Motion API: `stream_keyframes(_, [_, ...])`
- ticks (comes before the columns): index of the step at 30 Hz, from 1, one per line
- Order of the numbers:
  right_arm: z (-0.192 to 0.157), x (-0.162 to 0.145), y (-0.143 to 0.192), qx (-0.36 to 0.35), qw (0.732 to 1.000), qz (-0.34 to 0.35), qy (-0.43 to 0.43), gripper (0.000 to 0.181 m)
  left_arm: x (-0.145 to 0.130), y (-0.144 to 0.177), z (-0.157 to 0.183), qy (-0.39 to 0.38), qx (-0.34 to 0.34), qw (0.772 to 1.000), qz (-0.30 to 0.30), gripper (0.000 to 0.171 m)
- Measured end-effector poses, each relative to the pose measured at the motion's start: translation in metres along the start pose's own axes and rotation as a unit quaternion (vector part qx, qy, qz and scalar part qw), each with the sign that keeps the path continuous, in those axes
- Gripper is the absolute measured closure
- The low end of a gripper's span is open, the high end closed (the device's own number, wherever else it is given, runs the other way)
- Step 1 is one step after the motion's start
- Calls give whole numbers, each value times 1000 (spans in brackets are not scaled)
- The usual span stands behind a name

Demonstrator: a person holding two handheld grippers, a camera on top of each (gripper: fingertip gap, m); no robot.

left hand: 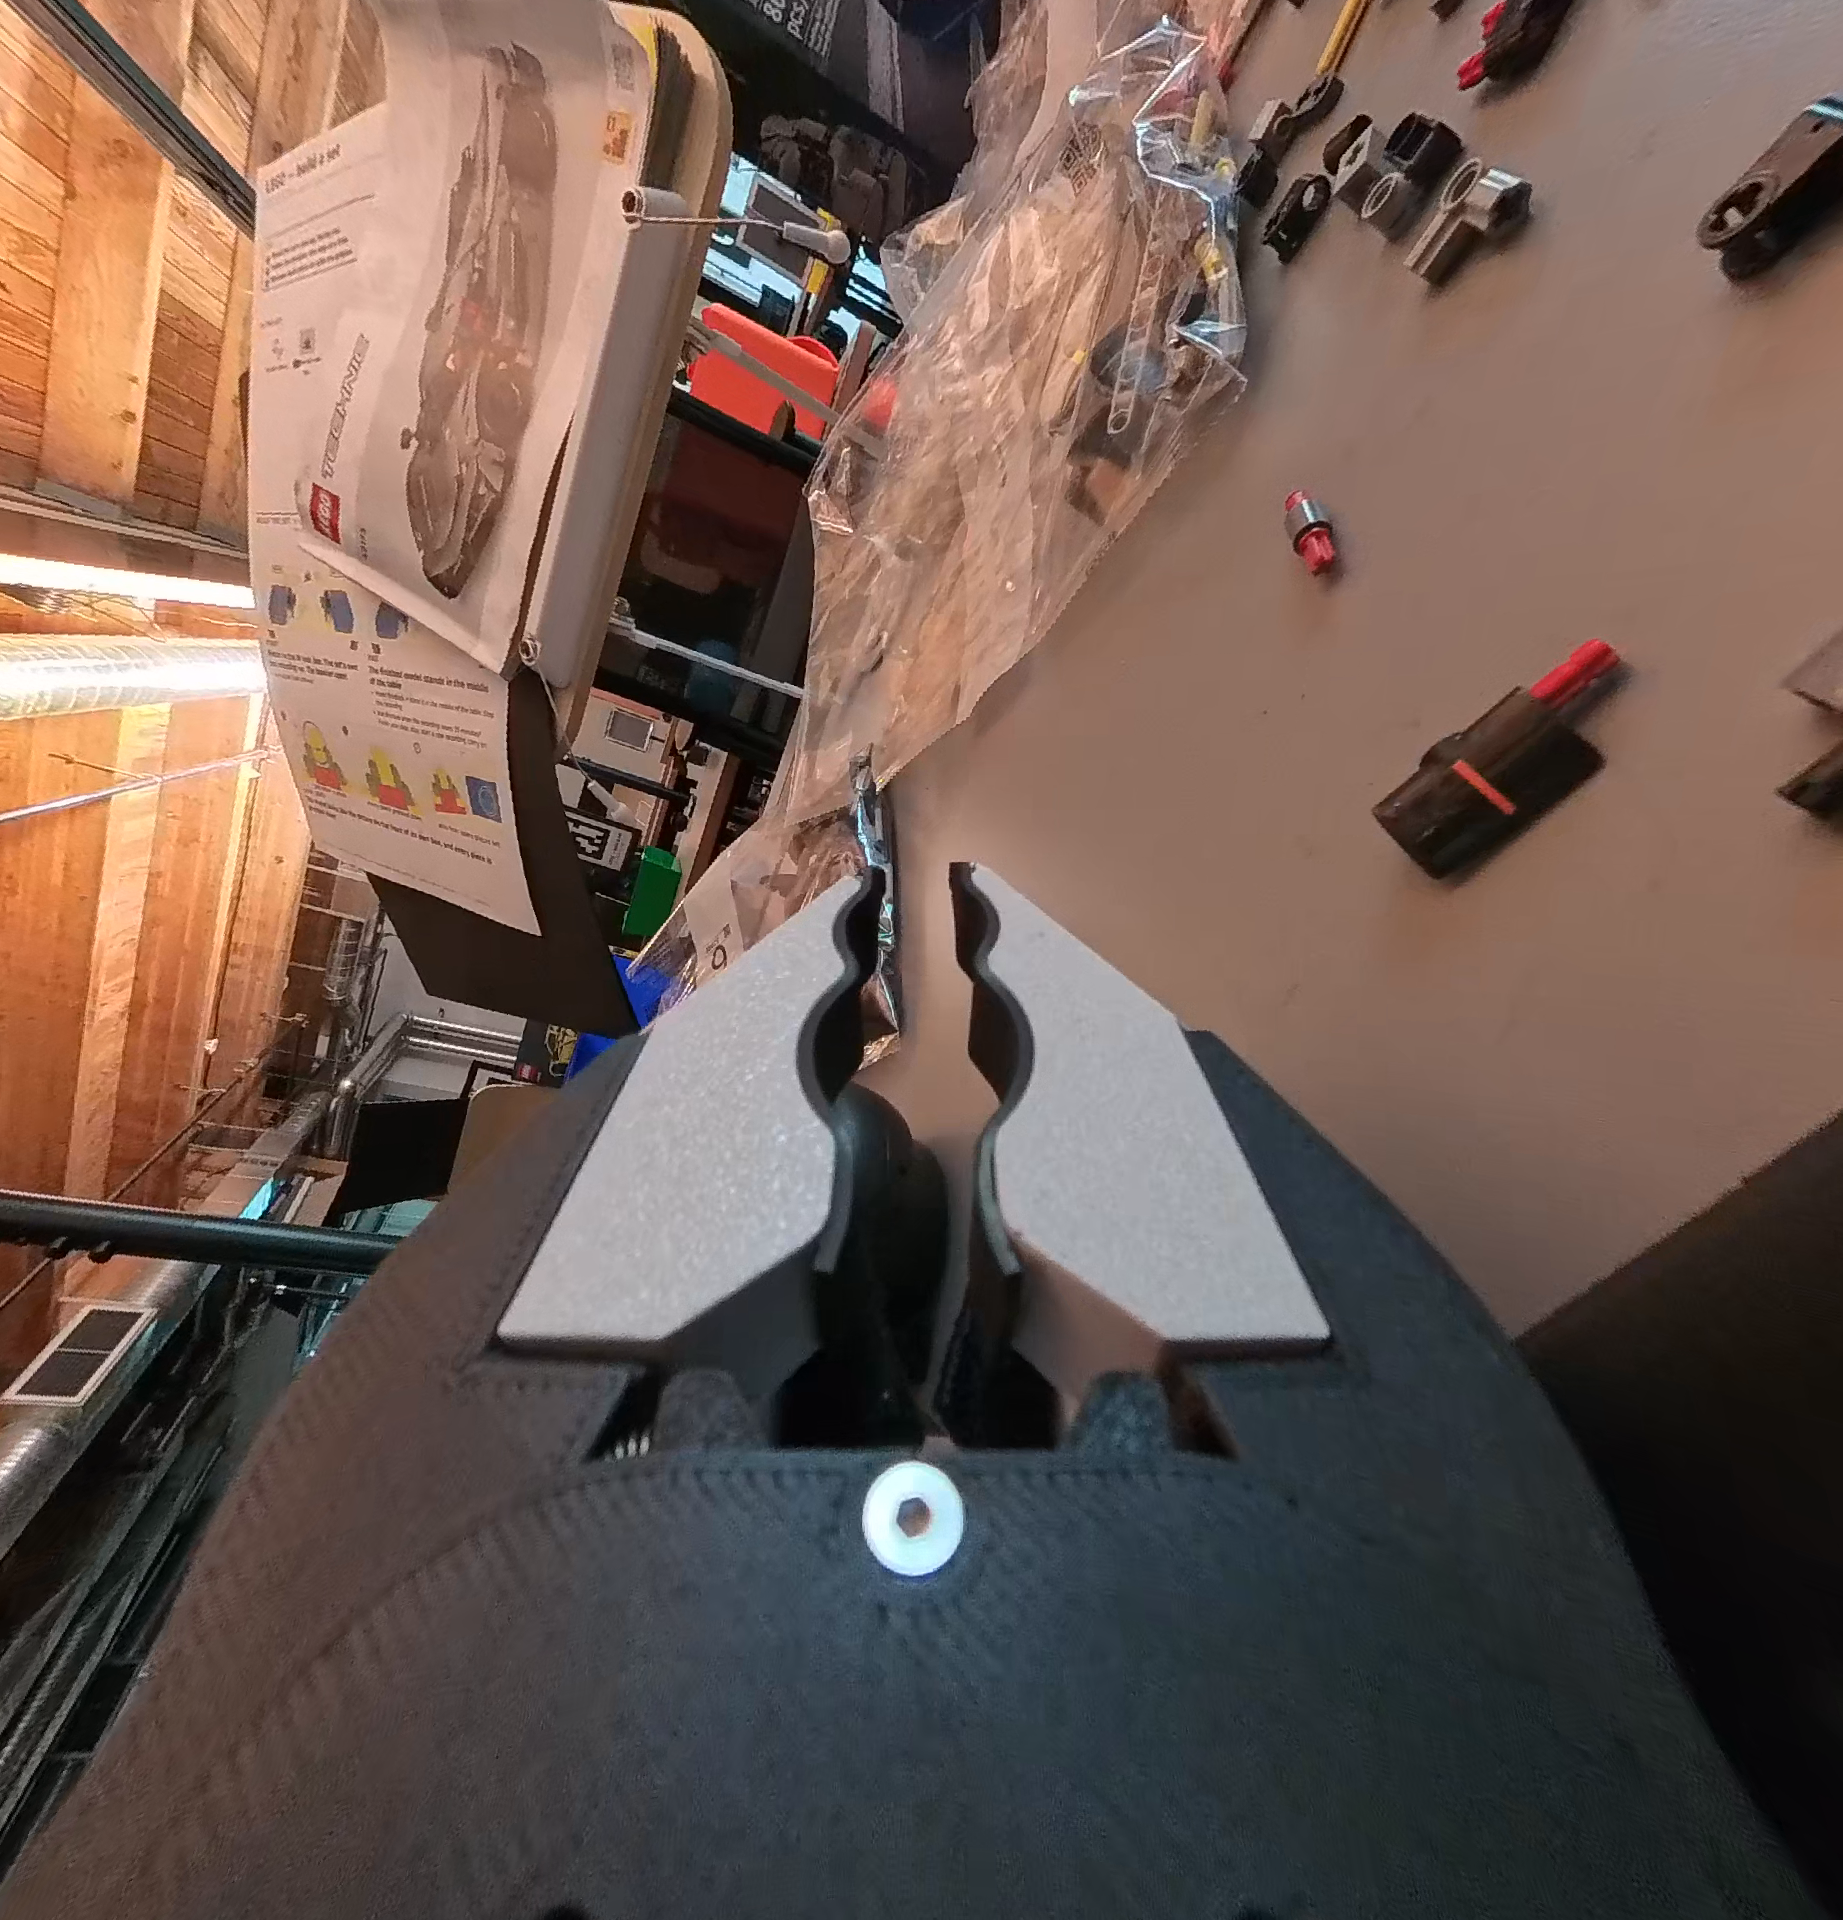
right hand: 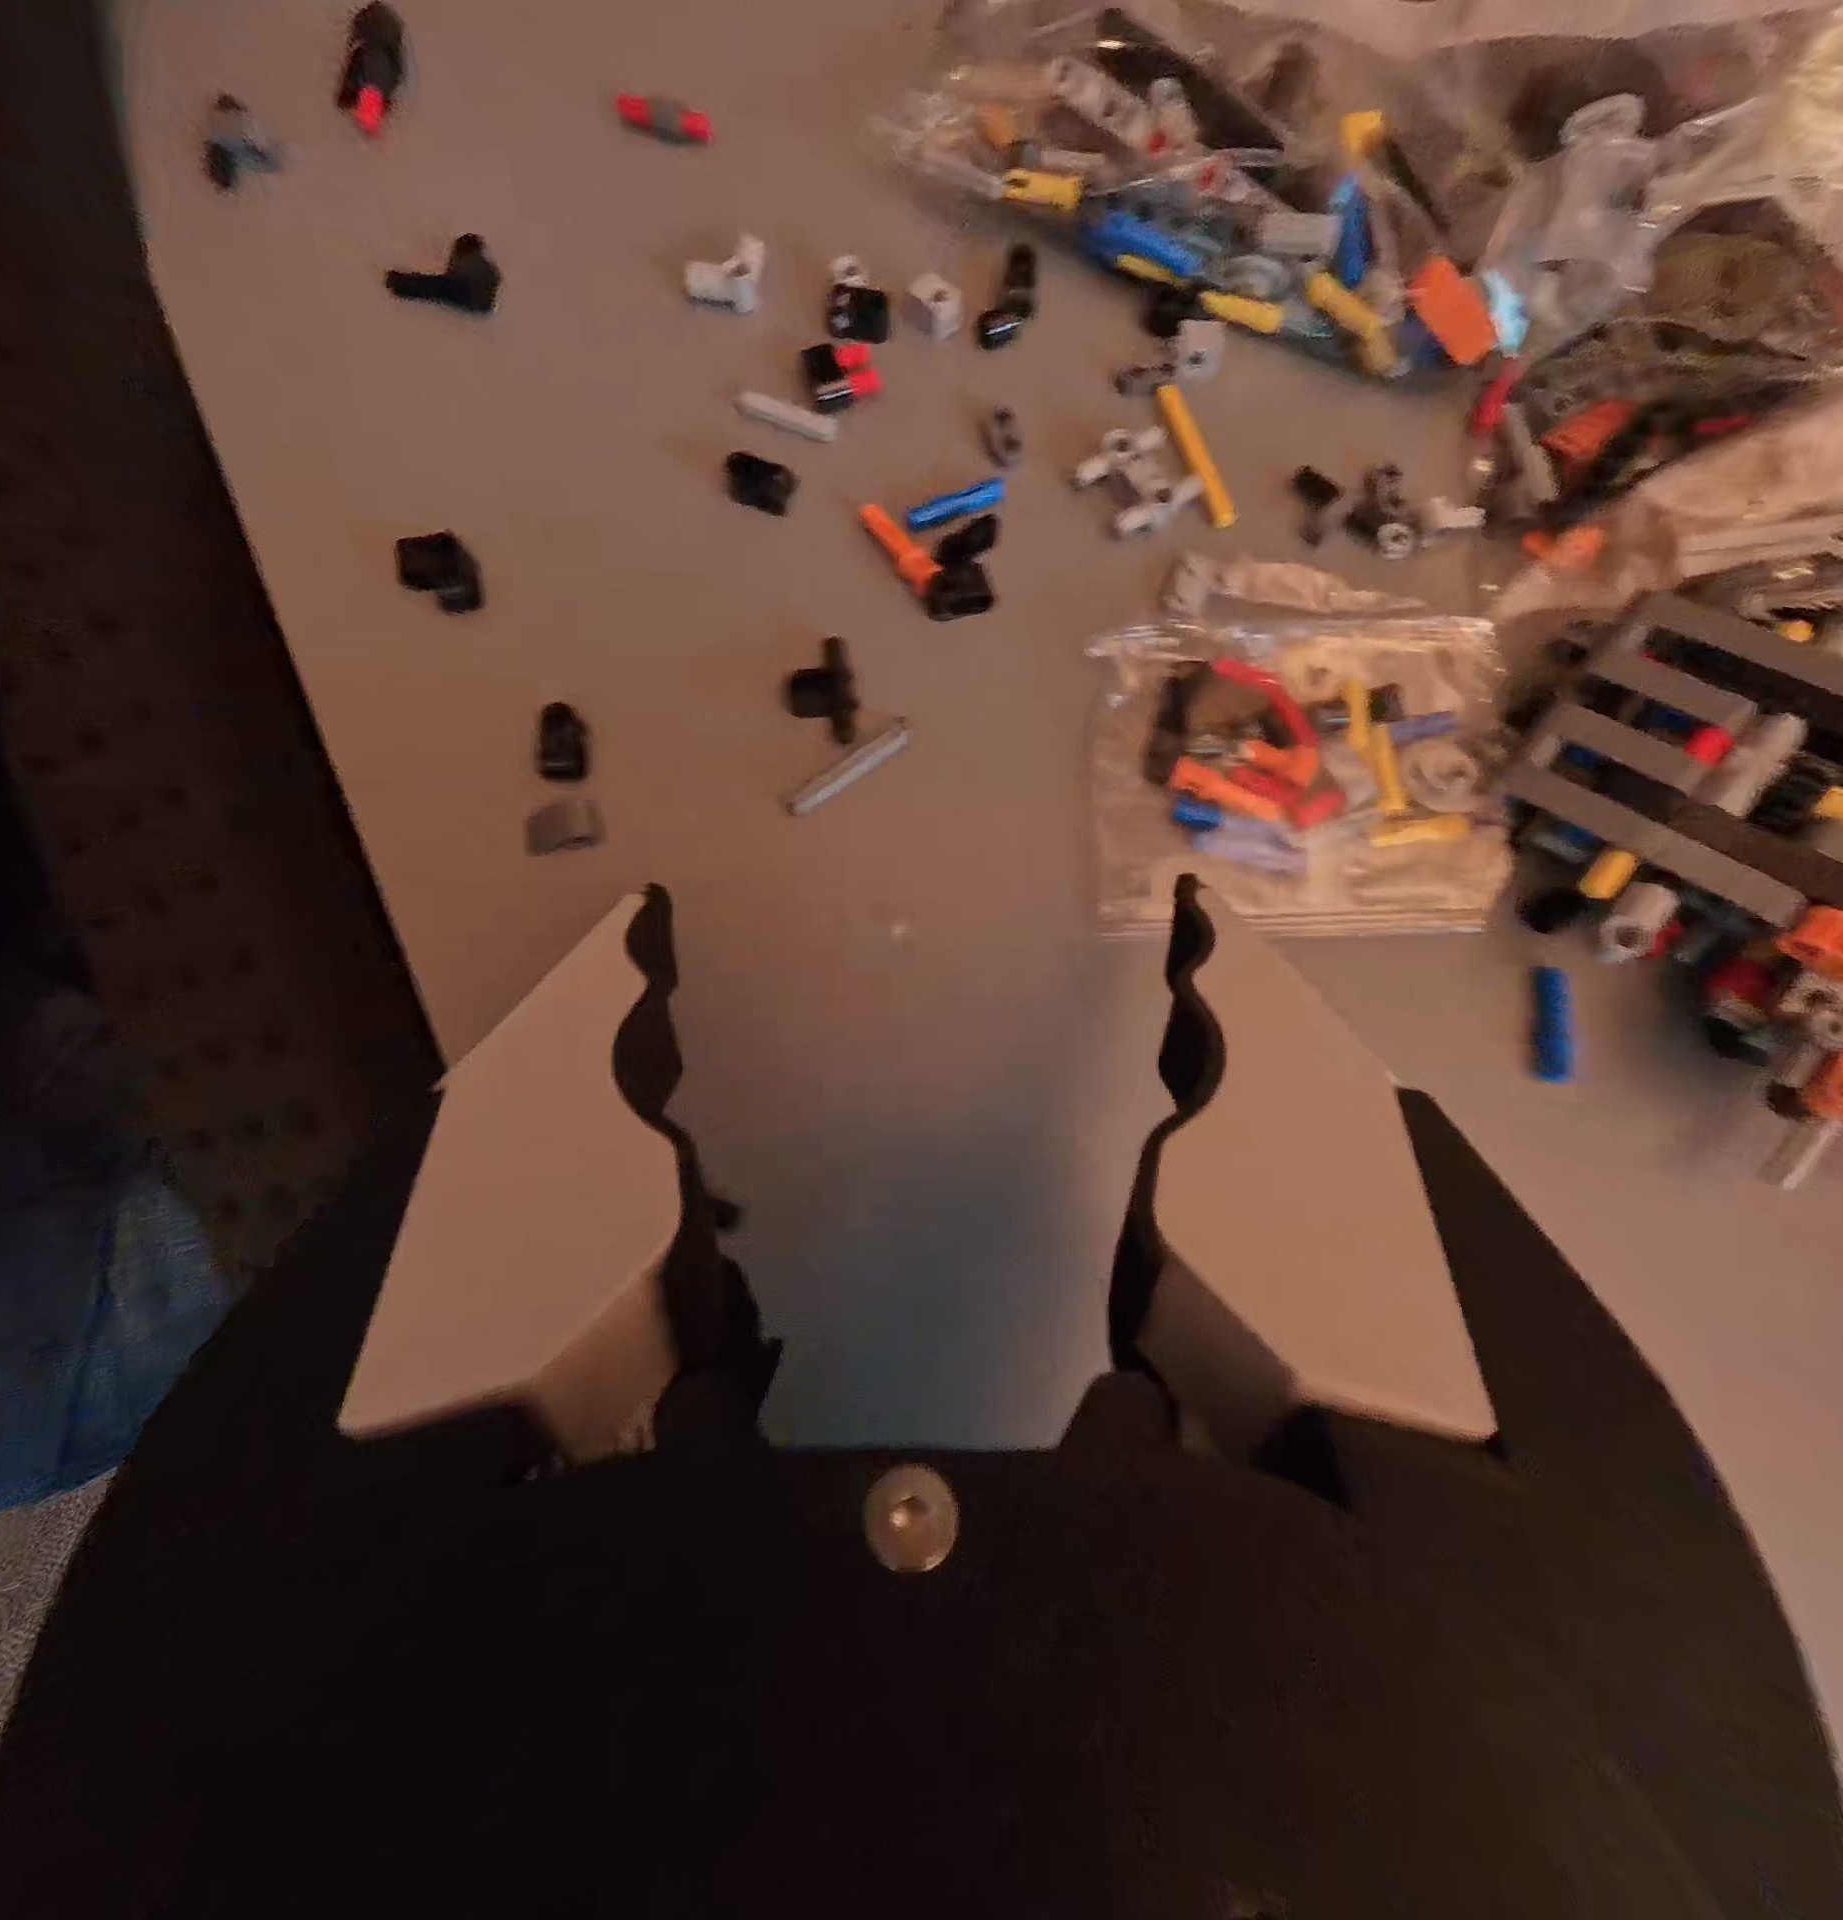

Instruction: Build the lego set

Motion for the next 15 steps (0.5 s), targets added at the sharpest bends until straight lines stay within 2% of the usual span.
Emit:
stream_keyframes(3, [-25,4,-20,23,1000,-9,17,84,0,0,0,0,-3,1000,-1,159])
stream_keyframes(6, [-32,11,-33,26,999,-15,36,92,0,0,0,0,-3,1000,0,159])
stream_keyframes(12, [8,22,-39,-4,1000,-6,7,111,0,0,0,-1,1,1000,1,159])
stream_keyframes(15, [22,33,-41,-34,999,-22,5,107,0,0,0,0,0,1000,1,159])
Point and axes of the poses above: each gripper's, where its closed fingertips meet, y back along the fingers, x out of its top, z = x × y across the jaws, the point moved 10 cm from there along y, back along the fingers, and after that the axes turned 11 degrees about x, right-handed, at the moved point
